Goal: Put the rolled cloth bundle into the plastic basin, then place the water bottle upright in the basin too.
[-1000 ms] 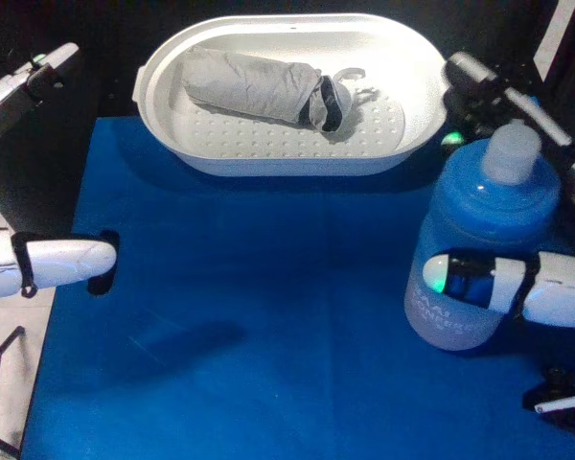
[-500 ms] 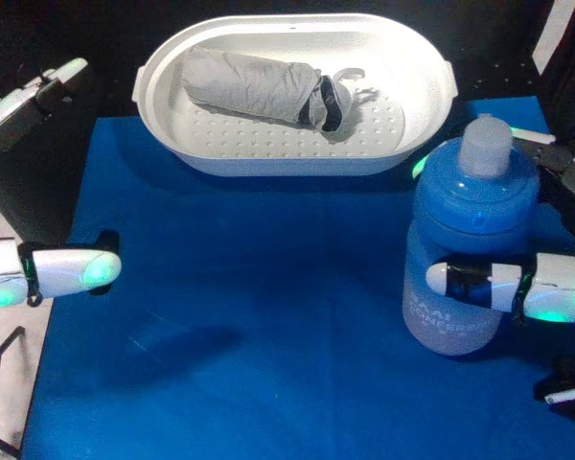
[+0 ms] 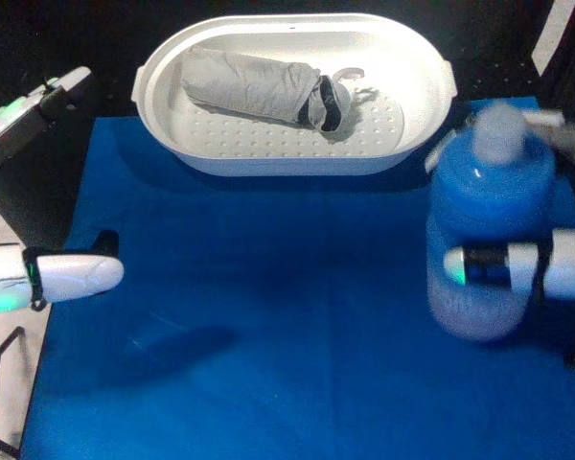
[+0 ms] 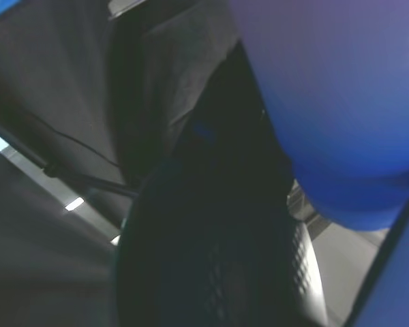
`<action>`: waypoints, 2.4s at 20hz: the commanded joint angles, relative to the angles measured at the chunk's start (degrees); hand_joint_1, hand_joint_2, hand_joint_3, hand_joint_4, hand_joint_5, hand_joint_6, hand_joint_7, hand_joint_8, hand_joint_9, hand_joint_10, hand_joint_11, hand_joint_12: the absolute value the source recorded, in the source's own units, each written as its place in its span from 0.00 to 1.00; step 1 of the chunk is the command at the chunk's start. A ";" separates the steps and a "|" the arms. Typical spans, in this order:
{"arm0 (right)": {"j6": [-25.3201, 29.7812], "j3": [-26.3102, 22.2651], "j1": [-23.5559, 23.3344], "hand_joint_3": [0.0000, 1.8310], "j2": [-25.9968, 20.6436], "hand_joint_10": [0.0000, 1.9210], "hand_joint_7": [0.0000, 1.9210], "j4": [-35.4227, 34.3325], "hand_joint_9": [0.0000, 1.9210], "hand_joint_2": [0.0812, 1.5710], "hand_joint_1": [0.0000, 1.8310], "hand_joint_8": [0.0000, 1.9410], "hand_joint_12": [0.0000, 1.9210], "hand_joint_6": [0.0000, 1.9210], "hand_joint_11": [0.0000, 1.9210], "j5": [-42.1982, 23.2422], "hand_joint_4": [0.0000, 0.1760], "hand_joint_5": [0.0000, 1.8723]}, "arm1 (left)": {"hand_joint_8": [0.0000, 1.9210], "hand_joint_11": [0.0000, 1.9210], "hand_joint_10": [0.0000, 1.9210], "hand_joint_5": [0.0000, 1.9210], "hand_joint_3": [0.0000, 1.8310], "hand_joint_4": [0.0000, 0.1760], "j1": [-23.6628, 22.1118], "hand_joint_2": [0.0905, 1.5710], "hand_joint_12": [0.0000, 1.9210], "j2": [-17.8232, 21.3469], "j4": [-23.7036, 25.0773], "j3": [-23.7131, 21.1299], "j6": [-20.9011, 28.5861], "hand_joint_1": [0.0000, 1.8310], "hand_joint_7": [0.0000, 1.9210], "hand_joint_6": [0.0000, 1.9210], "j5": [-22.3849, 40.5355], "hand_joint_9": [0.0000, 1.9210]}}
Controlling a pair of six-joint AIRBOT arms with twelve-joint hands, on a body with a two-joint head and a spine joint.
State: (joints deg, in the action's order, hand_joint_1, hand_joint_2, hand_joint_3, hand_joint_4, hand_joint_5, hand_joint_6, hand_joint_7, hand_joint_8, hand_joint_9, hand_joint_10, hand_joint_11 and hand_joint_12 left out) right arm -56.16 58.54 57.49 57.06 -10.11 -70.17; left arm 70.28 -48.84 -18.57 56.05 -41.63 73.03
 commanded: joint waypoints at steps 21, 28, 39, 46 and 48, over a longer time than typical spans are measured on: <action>1.17 22.55 -27.70 0.00 12.76 0.91 0.54 1.63 0.64 0.71 0.62 0.76 1.00 0.55 0.64 12.02 0.00 0.50 | 0.00 0.00 0.00 0.00 0.00 1.00 -0.72 0.53 0.00 -0.97 1.96 1.99 2.55 0.40 0.00 0.00 5.60 0.00; 1.20 32.85 -27.84 0.00 20.97 0.78 0.59 -2.99 0.63 0.71 0.62 0.60 0.94 0.56 0.58 16.85 0.00 0.49 | 0.00 0.00 0.00 0.00 0.00 1.00 -1.53 0.54 0.00 -0.29 3.14 2.62 2.85 0.37 0.00 0.00 7.05 0.00; 1.20 37.57 -26.83 0.00 23.79 0.77 0.56 -3.19 0.58 0.70 0.59 0.58 0.90 0.53 0.56 16.74 0.00 0.51 | 0.00 0.00 0.00 0.00 0.00 1.00 -1.46 0.53 0.00 -0.79 3.49 3.44 4.07 0.34 0.00 0.00 8.39 0.00; 1.22 36.78 -23.84 0.00 24.37 0.77 0.44 -3.64 0.43 0.72 0.57 0.53 0.92 0.57 0.42 14.91 0.14 0.48 | 0.00 0.00 0.00 0.00 0.00 1.00 -1.02 0.53 0.00 -0.77 3.55 3.37 4.89 0.35 0.00 0.00 8.93 0.00; 1.23 36.32 -23.48 0.00 24.34 0.77 0.43 -3.64 0.42 0.72 0.56 0.53 0.91 0.58 0.40 14.11 0.30 0.47 | 0.00 0.00 0.00 0.00 0.00 1.00 -0.94 0.53 0.00 -0.77 3.55 3.30 4.94 0.35 0.00 0.00 9.00 0.00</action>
State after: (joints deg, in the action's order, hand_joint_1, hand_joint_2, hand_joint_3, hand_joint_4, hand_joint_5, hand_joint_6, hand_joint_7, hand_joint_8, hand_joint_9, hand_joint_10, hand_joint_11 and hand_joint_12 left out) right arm -56.07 94.76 34.59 81.56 -12.84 -47.13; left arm 69.67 -49.54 -14.61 59.27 -37.26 74.87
